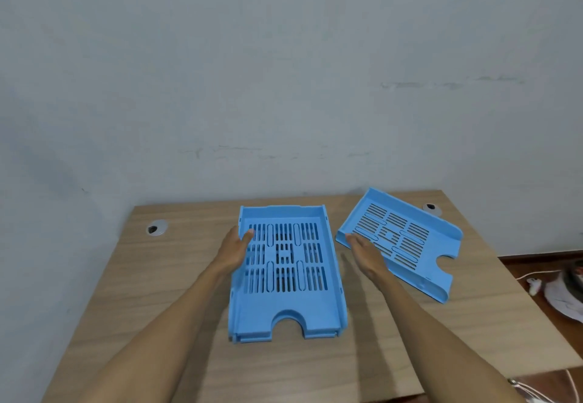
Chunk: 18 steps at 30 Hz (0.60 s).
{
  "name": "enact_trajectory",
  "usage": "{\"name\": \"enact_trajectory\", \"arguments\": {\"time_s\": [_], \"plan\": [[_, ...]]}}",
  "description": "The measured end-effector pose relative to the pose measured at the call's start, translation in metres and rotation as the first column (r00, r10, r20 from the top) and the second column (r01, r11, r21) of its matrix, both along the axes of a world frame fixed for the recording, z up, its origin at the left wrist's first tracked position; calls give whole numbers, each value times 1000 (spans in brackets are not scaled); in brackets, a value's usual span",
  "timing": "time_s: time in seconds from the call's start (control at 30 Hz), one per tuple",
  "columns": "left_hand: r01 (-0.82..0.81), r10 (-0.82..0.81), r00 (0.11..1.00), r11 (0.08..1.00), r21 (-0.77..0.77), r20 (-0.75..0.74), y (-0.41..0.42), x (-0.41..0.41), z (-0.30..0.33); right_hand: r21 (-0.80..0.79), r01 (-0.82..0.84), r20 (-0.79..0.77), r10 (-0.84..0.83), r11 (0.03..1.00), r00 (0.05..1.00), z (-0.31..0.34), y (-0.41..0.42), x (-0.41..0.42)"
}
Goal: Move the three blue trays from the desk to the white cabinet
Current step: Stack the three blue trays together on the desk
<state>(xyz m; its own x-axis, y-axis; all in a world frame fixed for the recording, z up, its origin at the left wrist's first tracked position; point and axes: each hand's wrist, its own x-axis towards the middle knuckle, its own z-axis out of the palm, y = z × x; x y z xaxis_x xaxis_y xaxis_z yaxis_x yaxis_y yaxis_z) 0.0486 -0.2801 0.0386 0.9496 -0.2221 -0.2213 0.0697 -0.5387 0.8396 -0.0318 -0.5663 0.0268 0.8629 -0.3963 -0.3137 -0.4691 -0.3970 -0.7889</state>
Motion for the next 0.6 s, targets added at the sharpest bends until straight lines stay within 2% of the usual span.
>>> {"name": "enact_trajectory", "arguments": {"time_s": [0.17,0.37,0.47,0.6], "plan": [[90,-91,994,996,-20,-63,-41,12,16,-49,-54,48,56,997,997,28,-40,19],[139,-144,989,983,-119,-37,-134,20,30,-62,-66,65,70,996,995,39,-116,25],[107,-114,992,986,-127,-51,-192,13,28,-29,-105,46,106,994,993,35,-166,24],[17,-20,998,998,-59,-54,-269,-8,1,-20,-163,18,164,986,986,22,-230,21]]}}
